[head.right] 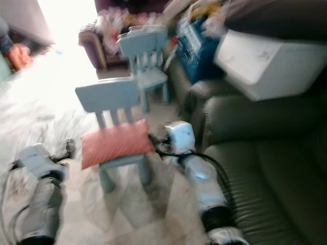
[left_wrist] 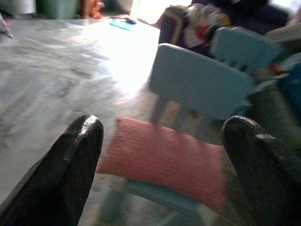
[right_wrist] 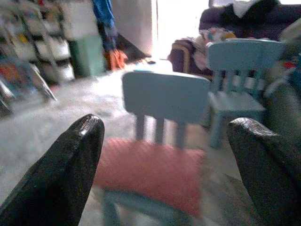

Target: Move the pillow to the sofa

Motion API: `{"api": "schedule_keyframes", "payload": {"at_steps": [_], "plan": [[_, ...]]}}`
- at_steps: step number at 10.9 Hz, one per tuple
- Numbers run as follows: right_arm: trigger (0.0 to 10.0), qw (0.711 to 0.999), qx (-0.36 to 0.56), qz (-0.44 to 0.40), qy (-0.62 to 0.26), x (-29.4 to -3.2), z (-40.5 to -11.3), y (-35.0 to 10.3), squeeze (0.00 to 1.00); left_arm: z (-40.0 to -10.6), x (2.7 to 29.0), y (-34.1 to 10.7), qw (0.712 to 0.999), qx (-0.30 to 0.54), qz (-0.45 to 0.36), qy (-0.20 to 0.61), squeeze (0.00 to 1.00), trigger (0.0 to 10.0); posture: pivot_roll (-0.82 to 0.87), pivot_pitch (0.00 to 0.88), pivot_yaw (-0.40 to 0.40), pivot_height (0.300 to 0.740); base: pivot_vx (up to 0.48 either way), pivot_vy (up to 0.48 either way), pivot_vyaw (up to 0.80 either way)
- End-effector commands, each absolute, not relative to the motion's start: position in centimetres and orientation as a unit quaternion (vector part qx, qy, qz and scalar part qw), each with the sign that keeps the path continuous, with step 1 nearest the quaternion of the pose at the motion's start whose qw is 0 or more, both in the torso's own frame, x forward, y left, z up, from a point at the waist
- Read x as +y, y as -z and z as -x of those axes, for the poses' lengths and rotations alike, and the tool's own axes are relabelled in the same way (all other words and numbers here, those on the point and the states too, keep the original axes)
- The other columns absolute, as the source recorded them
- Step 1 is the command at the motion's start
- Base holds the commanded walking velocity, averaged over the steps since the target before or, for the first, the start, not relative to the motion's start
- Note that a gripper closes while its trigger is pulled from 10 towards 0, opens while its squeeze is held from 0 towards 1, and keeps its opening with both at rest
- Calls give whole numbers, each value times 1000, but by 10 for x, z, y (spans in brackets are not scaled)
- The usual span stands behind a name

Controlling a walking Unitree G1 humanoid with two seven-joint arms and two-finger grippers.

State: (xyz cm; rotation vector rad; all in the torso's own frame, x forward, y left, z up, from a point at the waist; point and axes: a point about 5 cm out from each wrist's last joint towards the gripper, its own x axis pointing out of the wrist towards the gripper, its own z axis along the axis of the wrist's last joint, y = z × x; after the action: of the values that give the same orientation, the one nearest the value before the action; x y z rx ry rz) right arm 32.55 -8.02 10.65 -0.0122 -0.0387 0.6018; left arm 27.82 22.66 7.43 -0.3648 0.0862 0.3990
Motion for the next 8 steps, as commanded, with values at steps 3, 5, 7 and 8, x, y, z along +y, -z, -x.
{"api": "schedule_keyframes", "payload": {"at_steps": [3, 5, 7, 8], "plan": [[10000, 958, -19, 15, -285, -93, -327, -107, 0, -282, 220, -78, 968, 38, 169, -180, 0, 10000, -206, 0, 61, 740, 0, 448, 0], [10000, 958, -19, 15, -285, -92, -326, -106, 0, -282, 220, -78, 968, 38, 172, -177, 0, 10000, -206, 0, 62, 740, 313, 364, 0], [10000, 958, -20, 15, -285, -92, -327, -107, 0, -282, 220, -78, 970, 38, 166, -175, 0, 10000, -204, 0, 62, 740, 326, 352, 0], [10000, 958, -21, 15, -286, -92, -327, -107, 0, -282, 220, -78, 970, 38, 166, -175, 0, 10000, -204, 0, 62, 740, 326, 352, 0]]}}
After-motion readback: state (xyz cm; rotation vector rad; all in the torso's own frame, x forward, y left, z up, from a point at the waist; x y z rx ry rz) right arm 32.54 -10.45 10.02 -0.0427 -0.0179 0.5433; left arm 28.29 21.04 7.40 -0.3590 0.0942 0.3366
